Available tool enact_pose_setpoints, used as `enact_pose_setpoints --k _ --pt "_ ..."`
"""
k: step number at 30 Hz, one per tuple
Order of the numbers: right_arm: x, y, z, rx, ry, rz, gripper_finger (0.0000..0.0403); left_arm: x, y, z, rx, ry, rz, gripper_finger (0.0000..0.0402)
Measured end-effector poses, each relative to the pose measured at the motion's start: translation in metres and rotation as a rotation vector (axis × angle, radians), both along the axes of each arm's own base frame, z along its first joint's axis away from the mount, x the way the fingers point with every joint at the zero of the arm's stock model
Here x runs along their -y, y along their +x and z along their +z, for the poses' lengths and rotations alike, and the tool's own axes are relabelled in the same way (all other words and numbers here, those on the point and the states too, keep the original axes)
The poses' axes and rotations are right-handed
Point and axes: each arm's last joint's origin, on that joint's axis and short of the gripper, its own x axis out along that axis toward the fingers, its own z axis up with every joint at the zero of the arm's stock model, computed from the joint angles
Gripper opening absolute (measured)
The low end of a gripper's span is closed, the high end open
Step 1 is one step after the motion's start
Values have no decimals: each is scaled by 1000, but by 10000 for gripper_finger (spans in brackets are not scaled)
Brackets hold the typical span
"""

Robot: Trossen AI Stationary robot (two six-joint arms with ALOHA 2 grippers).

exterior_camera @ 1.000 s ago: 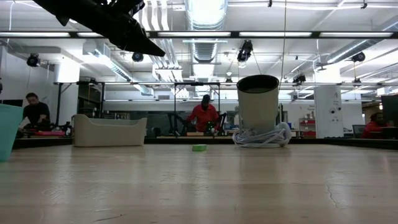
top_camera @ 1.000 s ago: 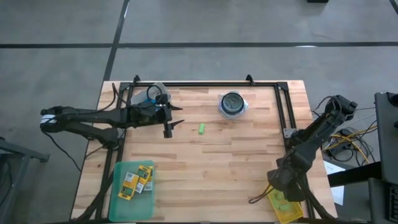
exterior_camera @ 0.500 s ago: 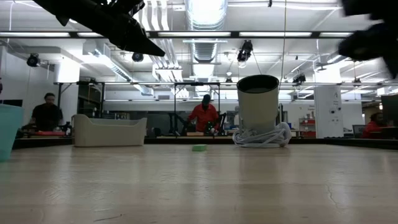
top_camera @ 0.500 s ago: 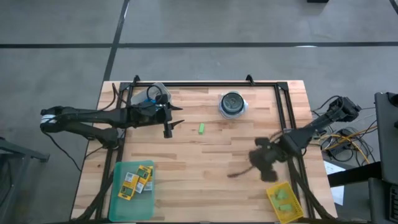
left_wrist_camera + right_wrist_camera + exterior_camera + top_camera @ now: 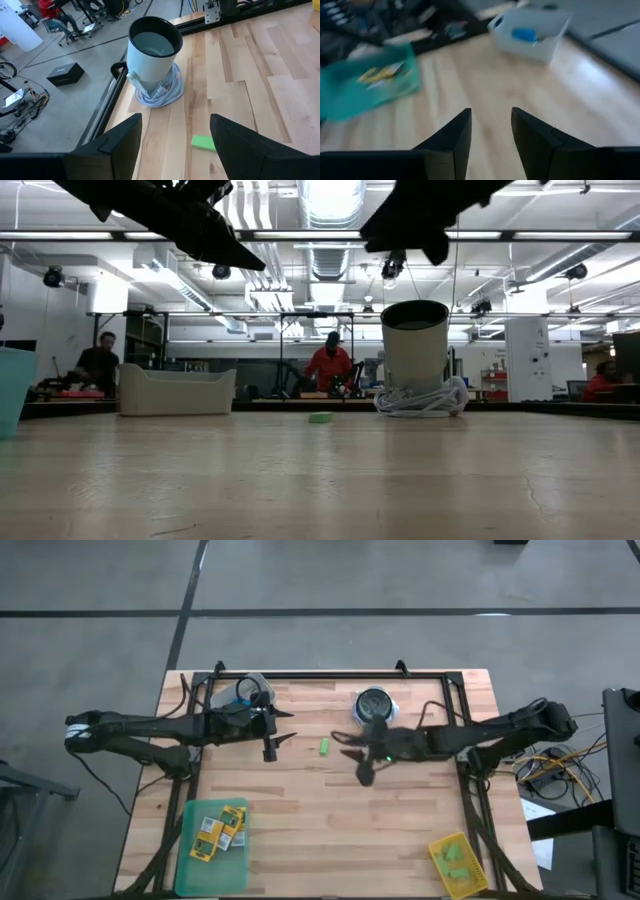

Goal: Pick & Place School Supplies
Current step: Put the green eraser into the yellow bin

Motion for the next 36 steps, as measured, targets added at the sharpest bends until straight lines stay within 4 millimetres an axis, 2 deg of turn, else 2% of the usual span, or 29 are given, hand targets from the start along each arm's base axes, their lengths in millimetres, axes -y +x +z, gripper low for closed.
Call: enact_pose_setpoints --k 3,8,12,16,20,25,31,36 --pt "11 15 -8 26 -85 -27 132 0 0 0 -4 0 0 241" --pt "17 46 -40 35 -185 -20 122 0 0 -1 -7 -1 0 241" --pt "22 67 -65 63 -229 -157 115 0 0 -1 -8 -1 0 241" --pt "28 78 -85 34 -219 -249 111 0 0 -1 -12 -1 0 241" --pt "34 86 -97 8 -137 -250 113 0 0 -2 -17 -2 0 241" --pt "50 92 -109 -73 -37 -279 112 0 0 -2 -17 -2 0 241" --pt "66 95 -115 -108 -10 -276 109 0 0 -2 -17 -2 0 241" --pt "74 95 -115 -97 78 -263 111 0 0 -2 -16 -2 1 241"
